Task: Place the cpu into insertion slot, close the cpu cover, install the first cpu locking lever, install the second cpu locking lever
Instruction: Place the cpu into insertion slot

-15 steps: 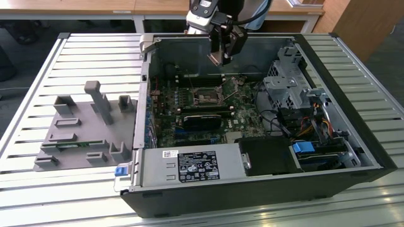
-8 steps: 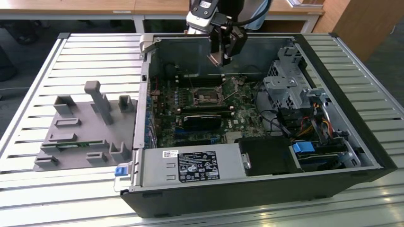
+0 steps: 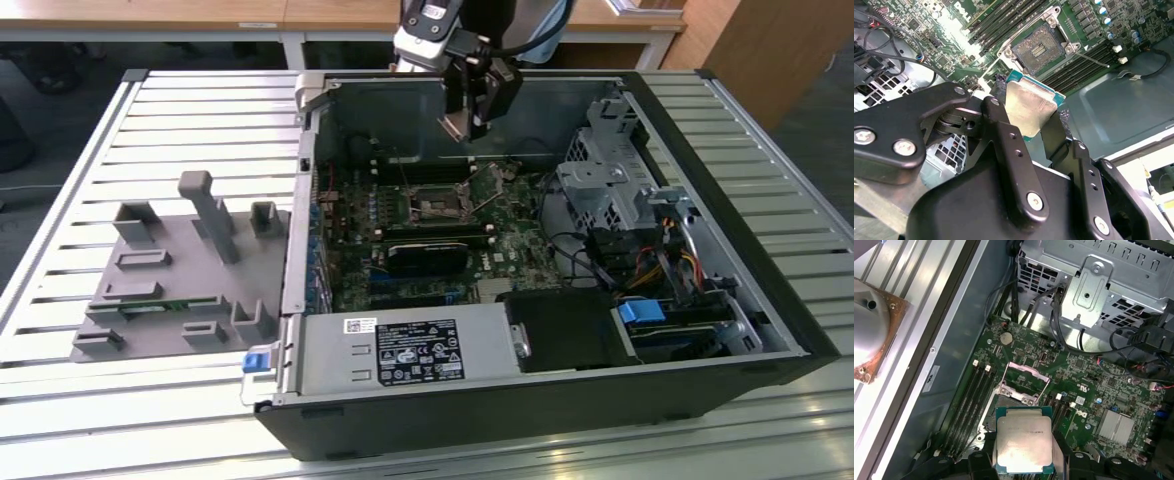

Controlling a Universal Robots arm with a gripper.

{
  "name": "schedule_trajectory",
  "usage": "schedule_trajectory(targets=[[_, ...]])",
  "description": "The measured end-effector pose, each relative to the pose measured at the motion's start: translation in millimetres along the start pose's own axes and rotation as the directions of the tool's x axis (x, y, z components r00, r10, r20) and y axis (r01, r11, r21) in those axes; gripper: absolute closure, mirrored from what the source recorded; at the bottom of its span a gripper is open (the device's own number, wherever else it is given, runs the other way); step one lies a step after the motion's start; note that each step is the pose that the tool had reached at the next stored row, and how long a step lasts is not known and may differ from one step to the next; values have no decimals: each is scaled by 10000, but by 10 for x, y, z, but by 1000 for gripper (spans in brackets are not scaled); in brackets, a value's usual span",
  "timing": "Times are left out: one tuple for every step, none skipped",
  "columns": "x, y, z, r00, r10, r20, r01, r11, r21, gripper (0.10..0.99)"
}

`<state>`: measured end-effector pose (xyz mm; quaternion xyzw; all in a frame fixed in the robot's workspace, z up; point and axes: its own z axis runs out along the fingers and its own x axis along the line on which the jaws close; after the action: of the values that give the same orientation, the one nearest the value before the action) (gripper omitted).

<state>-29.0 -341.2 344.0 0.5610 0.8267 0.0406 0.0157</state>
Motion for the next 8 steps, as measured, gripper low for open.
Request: schedule_trajectory(targets=[[0, 0, 2, 10000, 0, -1, 0, 10000, 1, 557], [0, -1, 4, 10000, 0, -1, 0, 10000, 2, 557], [0, -1, 7, 10000, 0, -2, 0, 10000, 4, 557], [0, -1, 10, 10000, 0, -3, 0, 10000, 5, 557], [0, -1, 12, 10000, 0, -3, 0, 10000, 6, 557], [0, -1, 15, 10000, 0, -3, 0, 10000, 7, 557], [0, -2, 18, 10000, 1, -3, -1, 10000, 9, 557], [0, -2, 20, 10000, 0, -4, 0, 10000, 11, 557]])
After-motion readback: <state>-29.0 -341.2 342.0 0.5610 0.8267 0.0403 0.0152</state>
